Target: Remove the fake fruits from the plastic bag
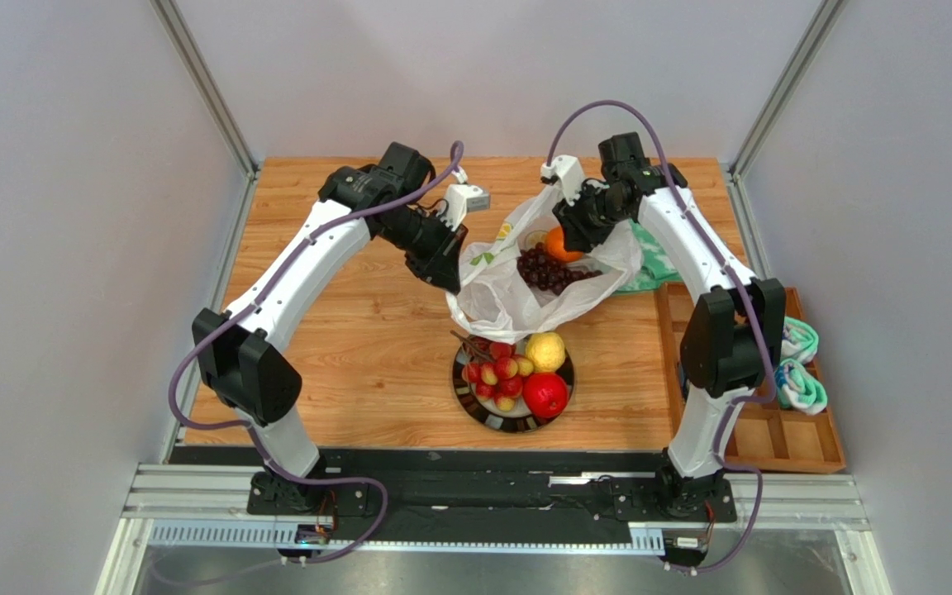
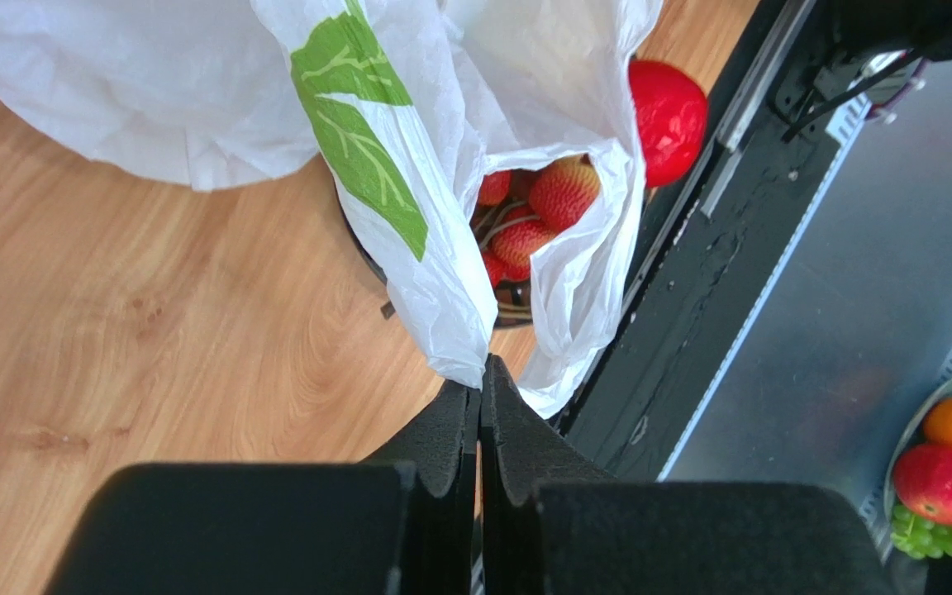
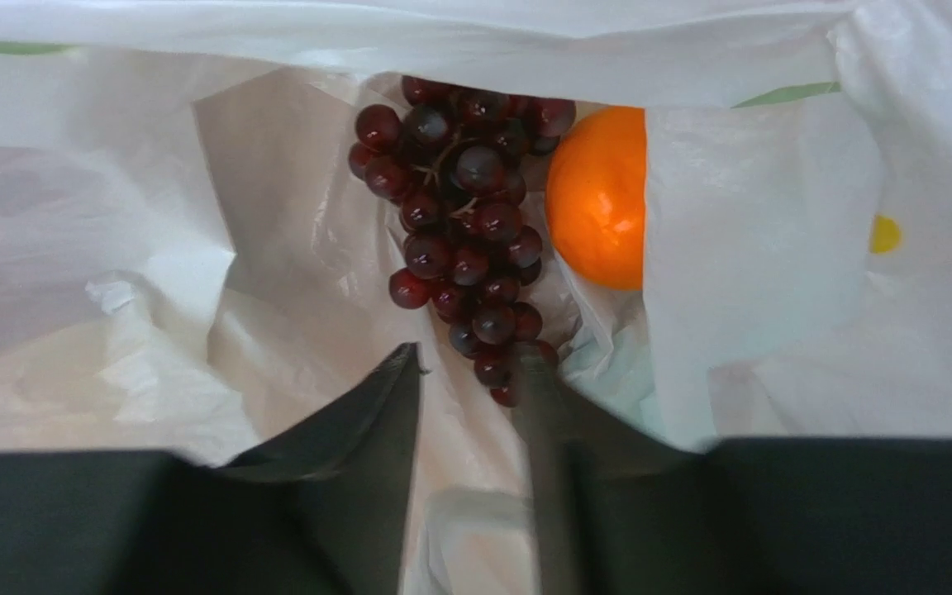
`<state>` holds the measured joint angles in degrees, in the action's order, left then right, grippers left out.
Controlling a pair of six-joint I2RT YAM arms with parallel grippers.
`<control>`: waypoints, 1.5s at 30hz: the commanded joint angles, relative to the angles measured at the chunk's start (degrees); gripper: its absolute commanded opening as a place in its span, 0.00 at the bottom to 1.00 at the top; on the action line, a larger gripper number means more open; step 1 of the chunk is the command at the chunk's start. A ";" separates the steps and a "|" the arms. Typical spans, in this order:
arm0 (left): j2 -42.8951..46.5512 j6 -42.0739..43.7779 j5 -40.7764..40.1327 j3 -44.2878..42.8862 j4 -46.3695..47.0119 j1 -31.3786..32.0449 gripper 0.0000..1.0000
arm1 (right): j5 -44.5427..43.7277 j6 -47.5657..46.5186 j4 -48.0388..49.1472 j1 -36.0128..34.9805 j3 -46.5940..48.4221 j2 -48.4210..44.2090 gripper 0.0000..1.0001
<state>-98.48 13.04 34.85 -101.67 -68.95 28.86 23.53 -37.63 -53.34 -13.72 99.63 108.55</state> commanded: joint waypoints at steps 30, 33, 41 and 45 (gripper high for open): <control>1.44 2.43 0.22 -3.45 0.13 1.02 0.00 | -14.56 1.06 1.92 -1.23 21.48 23.21 0.66; 1.53 2.34 -0.05 -3.98 0.22 1.11 0.00 | -13.87 1.68 4.38 -1.31 18.50 18.65 0.65; 1.53 2.43 0.13 -5.99 0.92 1.20 0.00 | -31.07 4.02 7.99 0.61 4.54 10.98 0.64; 1.36 2.52 0.13 -6.35 1.62 1.20 0.00 | -32.84 8.80 2.90 5.53 -1.16 8.35 0.60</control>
<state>-98.67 13.87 34.41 -105.38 -68.36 29.63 -2.13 -34.57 -48.21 -13.28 103.96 120.79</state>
